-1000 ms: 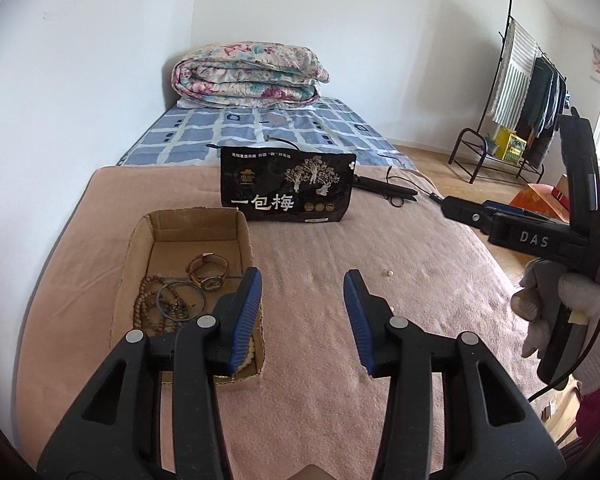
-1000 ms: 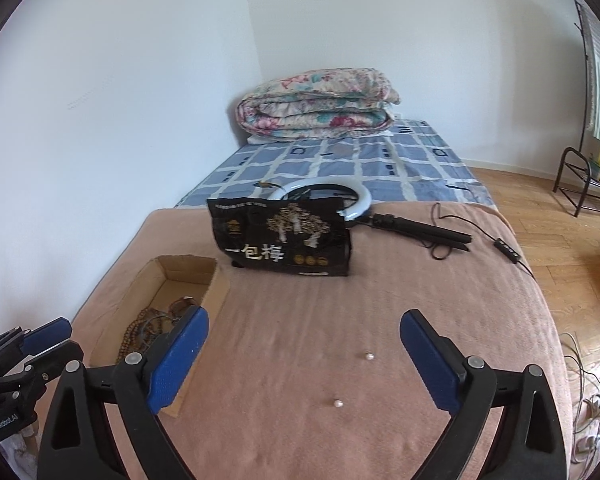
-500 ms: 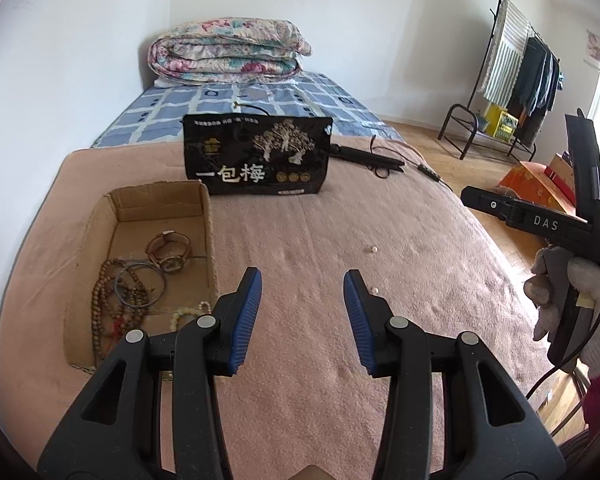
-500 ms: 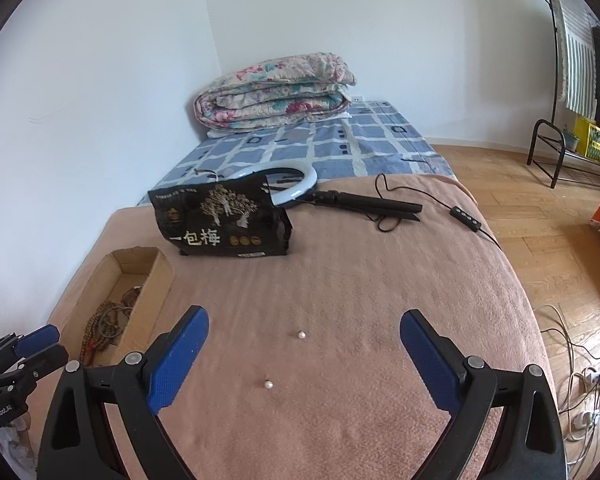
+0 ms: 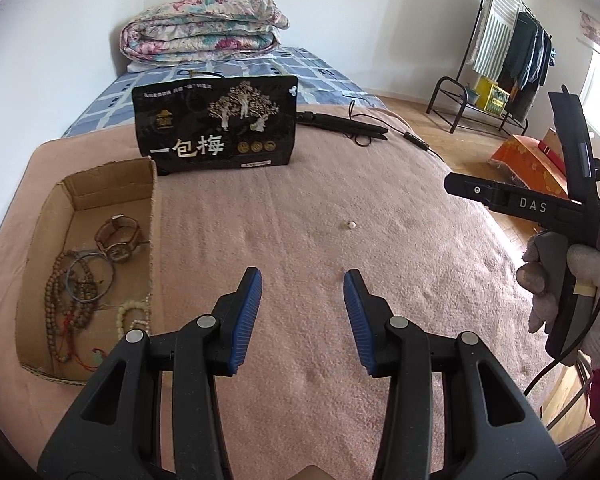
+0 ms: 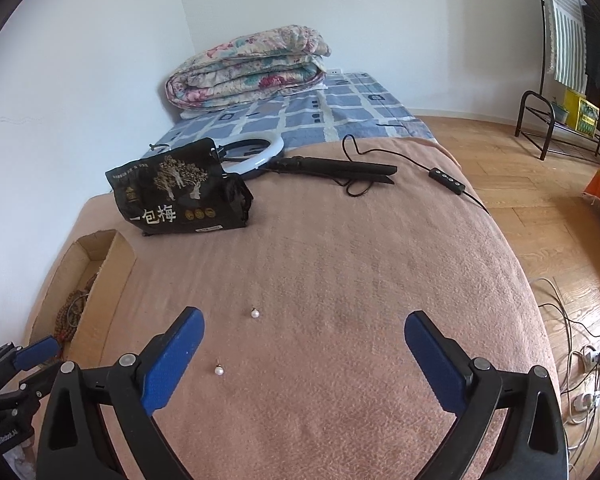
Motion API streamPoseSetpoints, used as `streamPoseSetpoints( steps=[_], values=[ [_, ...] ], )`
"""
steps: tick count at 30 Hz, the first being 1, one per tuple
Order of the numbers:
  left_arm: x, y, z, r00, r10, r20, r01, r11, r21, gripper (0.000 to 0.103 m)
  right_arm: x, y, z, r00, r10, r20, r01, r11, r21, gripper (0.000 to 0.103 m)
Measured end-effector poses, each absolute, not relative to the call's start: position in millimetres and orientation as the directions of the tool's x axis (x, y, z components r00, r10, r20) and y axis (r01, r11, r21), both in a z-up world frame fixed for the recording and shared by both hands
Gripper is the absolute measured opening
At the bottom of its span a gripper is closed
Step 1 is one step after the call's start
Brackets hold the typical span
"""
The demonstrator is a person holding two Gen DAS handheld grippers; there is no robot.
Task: Organize jewelry
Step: 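Withdraw both grippers from the box and move toward the pearl earrings, then close left gripper on one pearl earring while right gripper closes on the other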
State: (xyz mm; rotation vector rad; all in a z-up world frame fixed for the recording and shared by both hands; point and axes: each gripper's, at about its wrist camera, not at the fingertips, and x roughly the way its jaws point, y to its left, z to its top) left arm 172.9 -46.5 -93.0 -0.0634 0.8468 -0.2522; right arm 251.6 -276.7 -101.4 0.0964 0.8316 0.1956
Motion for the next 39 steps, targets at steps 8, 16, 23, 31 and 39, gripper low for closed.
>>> streamPoseSetpoints(
  steps=[8,16,23,31,39],
  values=[
    [181,-59,-114,0.602,-0.272,-0.751,0.194,0.962,-0.193,0.043,257,-277,-110,0.650,0.221,-0.727,-0.156,0.975,0.158,0.101],
    [191,-70,-144,0.550,-0.304,-0.777,0.175,0.953,-0.249,0.043,265,-279,-124,0.630,0.250,-0.736,-0.187,0.968,0.168,0.091],
    [204,-89,-167,0.516,-0.314,-0.797,0.188,0.949,-0.252,0.043,276,-282,-143,0.581,0.310,-0.753,-0.190,0.951,0.245,0.080],
    [222,-105,-184,0.504,-0.326,-0.800,0.188,0.945,-0.266,0.043,288,-275,-163,0.530,0.368,-0.764,-0.215,0.930,0.298,0.067],
    [235,-116,-194,0.508,-0.318,-0.800,0.213,0.947,-0.241,0.032,300,-269,-179,0.491,0.404,-0.772,-0.231,0.915,0.331,0.055]
  ],
)
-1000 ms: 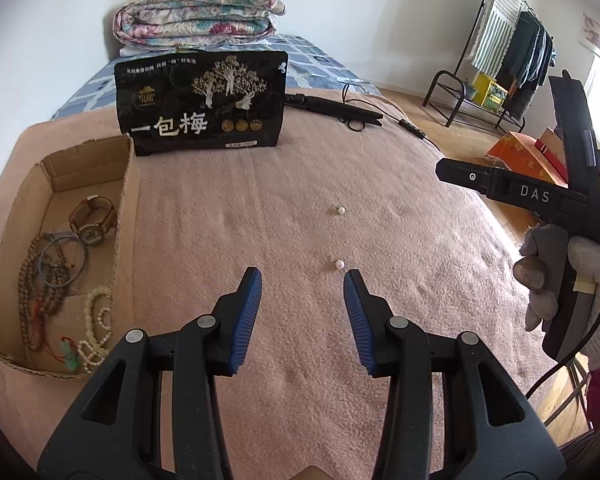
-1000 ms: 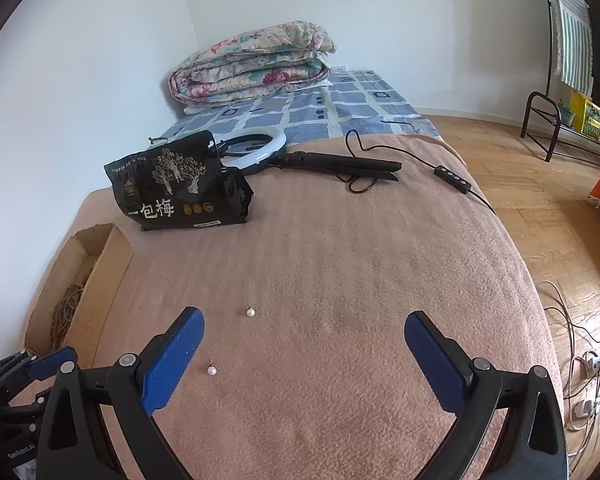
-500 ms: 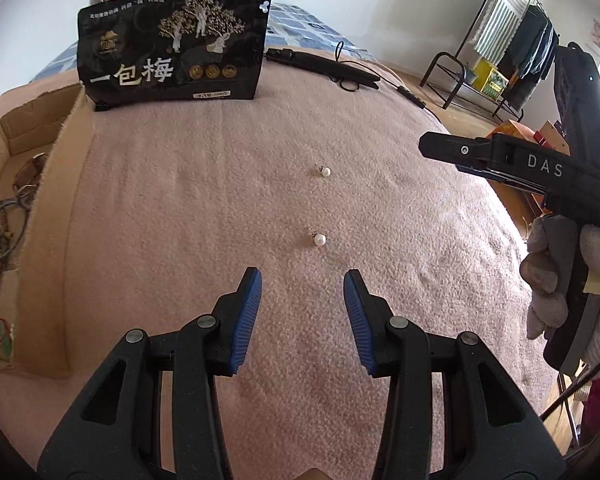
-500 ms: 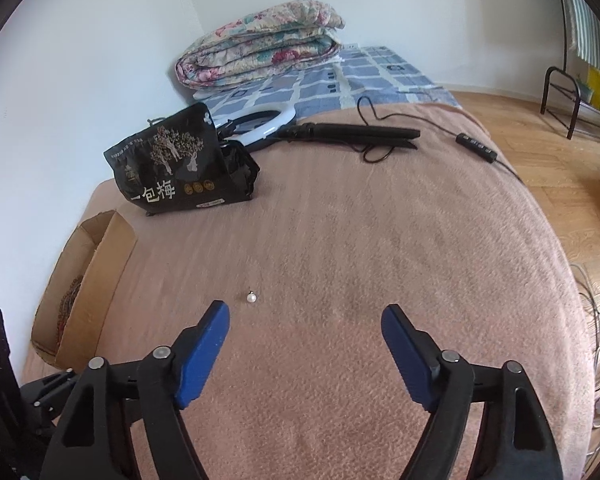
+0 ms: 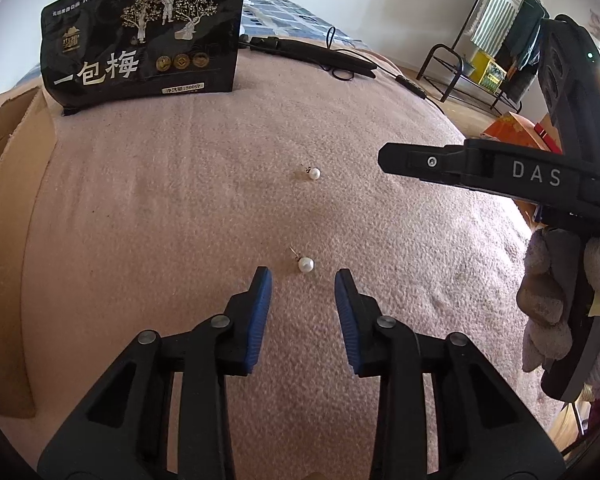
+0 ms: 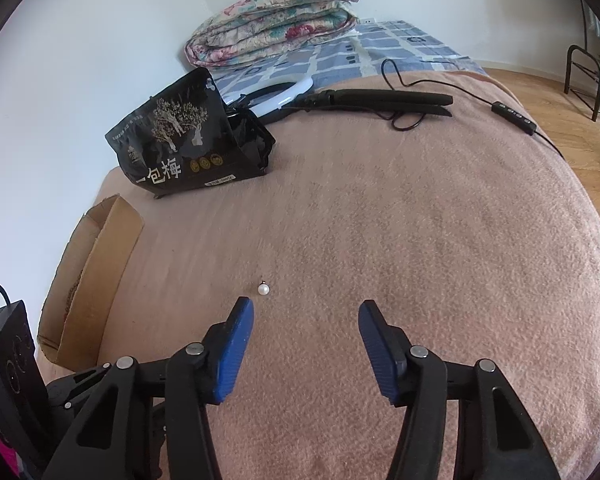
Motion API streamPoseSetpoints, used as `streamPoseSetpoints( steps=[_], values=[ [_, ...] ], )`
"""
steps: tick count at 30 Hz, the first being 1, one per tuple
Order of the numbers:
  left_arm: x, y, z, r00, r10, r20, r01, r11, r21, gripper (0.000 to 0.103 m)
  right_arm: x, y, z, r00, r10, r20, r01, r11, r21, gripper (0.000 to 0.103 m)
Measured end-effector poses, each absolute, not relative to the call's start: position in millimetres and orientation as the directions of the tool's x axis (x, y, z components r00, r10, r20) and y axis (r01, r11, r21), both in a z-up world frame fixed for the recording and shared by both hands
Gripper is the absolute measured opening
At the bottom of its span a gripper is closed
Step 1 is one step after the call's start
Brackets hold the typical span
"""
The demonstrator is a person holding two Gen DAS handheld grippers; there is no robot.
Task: Organize jewelry
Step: 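Close left gripper on one pearl earring while right gripper closes on the other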
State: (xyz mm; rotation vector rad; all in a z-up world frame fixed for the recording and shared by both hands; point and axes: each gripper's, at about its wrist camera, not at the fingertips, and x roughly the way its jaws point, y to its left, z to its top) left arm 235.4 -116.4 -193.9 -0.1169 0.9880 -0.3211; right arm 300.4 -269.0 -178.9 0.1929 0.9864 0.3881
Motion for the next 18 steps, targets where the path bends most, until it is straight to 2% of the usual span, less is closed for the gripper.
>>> streamPoseSetpoints(
  steps=[3,8,18],
  values=[
    [242,-117,-198,0.505,-0.319,-0.802,0.211,0.947,-0.244,0.026,304,-265,-184,0.479,0.417,-0.773,-0.239,0.909,0.342,0.052],
    [249,-116,-203,0.516,-0.302,-0.801,0.216,0.951,-0.220,0.009,310,-256,-192,0.460,0.433,-0.775,-0.260,0.901,0.349,0.045],
    [255,-102,-208,0.540,-0.258,-0.801,0.180,0.965,-0.189,0.006,315,-228,-203,0.451,0.411,-0.792,-0.332,0.901,0.279,0.036]
  ],
)
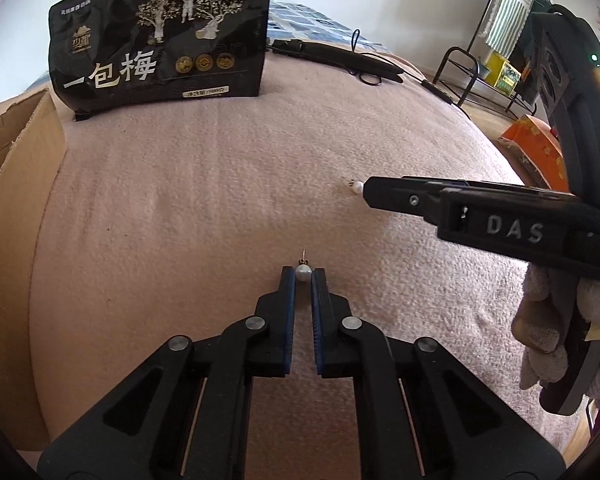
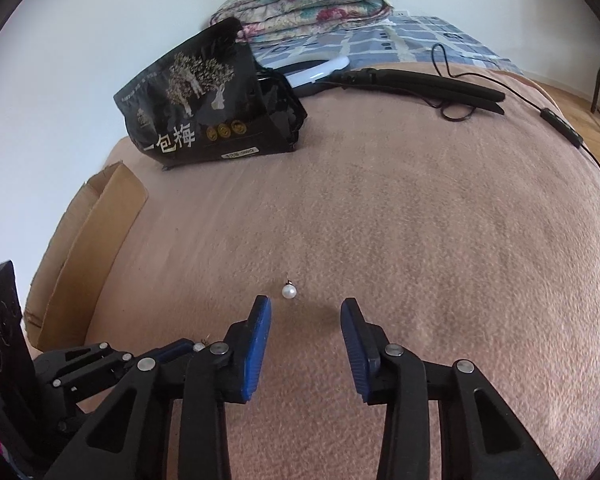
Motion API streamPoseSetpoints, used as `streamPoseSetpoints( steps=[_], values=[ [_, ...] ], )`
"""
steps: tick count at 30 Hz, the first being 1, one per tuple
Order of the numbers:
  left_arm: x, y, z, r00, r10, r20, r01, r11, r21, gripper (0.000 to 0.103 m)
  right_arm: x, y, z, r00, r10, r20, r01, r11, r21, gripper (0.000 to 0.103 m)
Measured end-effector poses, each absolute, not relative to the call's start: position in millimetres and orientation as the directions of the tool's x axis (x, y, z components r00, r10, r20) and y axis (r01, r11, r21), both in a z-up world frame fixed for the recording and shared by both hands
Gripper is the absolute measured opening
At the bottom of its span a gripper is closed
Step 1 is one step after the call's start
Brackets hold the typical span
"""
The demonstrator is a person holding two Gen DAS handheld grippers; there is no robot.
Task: Organize jewelry
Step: 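Close left gripper on one pearl earring while right gripper closes on the other, then carry both pearl earrings in the grippers over the cardboard box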
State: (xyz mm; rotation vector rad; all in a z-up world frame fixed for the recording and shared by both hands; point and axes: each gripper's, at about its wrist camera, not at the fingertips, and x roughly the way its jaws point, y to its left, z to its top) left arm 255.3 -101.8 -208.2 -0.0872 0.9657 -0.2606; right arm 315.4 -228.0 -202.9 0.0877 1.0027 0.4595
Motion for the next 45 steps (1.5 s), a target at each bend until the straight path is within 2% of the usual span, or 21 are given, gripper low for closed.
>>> streamPoseSetpoints(
  steps=[7,14,21,23,25,28,32,45],
  values=[
    [256,-98,-209,0.541,-0.260,-0.800,0.184,0.965,-0.189,0.006,319,-208,-208,0.467,0.347,-0.813,-0.377,0.910,0.171,0.032],
    [256,-93,-208,0.537,-0.272,-0.798,0.175,0.962,-0.210,0.006,323,-203,-211,0.478,0.330,-0.814,-0.390,0.910,0.140,0.027],
    [258,-94,-209,0.540,-0.266,-0.798,0.171,0.964,-0.206,0.007,321,-201,-213,0.481,0.324,-0.815,-0.403,0.907,0.122,0.011],
    [259,-94,-209,0.538,-0.270,-0.799,0.170,0.963,-0.211,0.015,320,-200,-213,0.483,0.320,-0.815,-0.409,0.906,0.114,0.006],
    [260,-94,-209,0.537,-0.280,-0.796,0.174,0.960,-0.220,0.019,319,-201,-213,0.484,0.322,-0.814,-0.411,0.905,0.114,0.006],
    [259,-96,-210,0.546,-0.268,-0.794,0.183,0.963,-0.200,0.019,318,-201,-213,0.485,0.322,-0.813,-0.412,0.904,0.113,0.006],
    [262,-94,-211,0.548,-0.268,-0.792,0.171,0.963,-0.208,0.007,316,-202,-213,0.485,0.326,-0.812,-0.409,0.905,0.119,0.006],
    [253,-81,-189,0.575,-0.255,-0.777,0.152,0.967,-0.205,0.007,300,-209,-194,0.501,0.324,-0.803,-0.406,0.907,0.112,0.006]
  ],
)
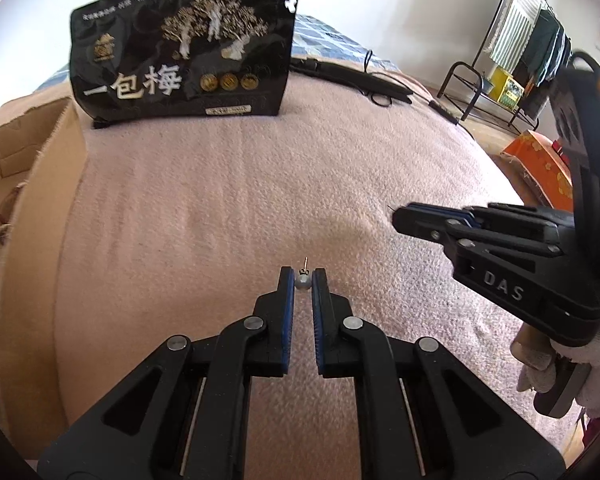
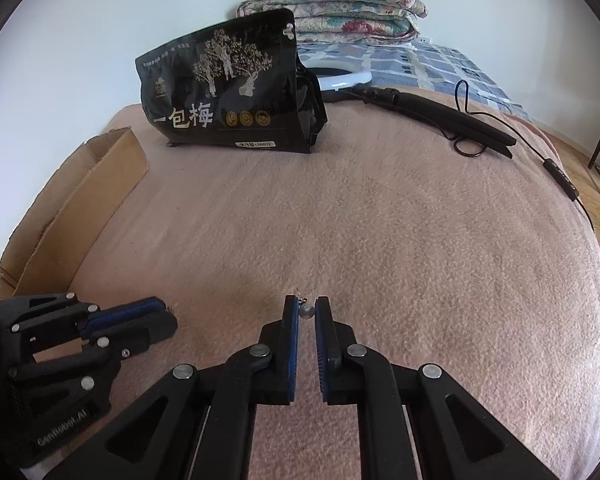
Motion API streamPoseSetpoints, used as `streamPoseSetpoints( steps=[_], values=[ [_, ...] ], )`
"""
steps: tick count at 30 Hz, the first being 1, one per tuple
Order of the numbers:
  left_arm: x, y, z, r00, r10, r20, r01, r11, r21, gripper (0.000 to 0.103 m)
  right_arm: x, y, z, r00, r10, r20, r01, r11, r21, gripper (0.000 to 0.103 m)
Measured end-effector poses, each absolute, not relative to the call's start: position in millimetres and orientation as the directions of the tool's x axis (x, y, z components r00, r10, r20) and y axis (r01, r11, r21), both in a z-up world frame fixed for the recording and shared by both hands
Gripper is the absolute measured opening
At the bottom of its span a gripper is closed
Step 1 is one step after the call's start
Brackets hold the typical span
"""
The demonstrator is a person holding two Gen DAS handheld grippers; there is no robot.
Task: Organize jewelry
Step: 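Carry both pearl earrings in the grippers over the cardboard box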
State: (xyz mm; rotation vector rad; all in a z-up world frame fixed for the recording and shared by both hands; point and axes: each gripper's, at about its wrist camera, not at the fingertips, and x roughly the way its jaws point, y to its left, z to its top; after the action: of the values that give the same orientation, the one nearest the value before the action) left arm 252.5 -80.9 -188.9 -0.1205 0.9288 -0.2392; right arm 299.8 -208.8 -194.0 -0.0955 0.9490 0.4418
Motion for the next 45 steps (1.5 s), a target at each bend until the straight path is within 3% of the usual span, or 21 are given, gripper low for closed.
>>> streamPoseSetpoints(
  steps=[24,45],
  values=[
    [197,3,-81,0.697,-0.204,-0.688,0.109,0.978,-0.179,0.007,219,-178,-84,0.586,0.404,-0.702,-0.424,0.891,0.160,0.006],
    [173,89,-60,0.756,-0.097,-0.647,0.023,0.992,-0.122,0.007,200,-72,-75,0.529,0.533,-0.660,-0.549,0.808,0.213,0.006]
  ],
)
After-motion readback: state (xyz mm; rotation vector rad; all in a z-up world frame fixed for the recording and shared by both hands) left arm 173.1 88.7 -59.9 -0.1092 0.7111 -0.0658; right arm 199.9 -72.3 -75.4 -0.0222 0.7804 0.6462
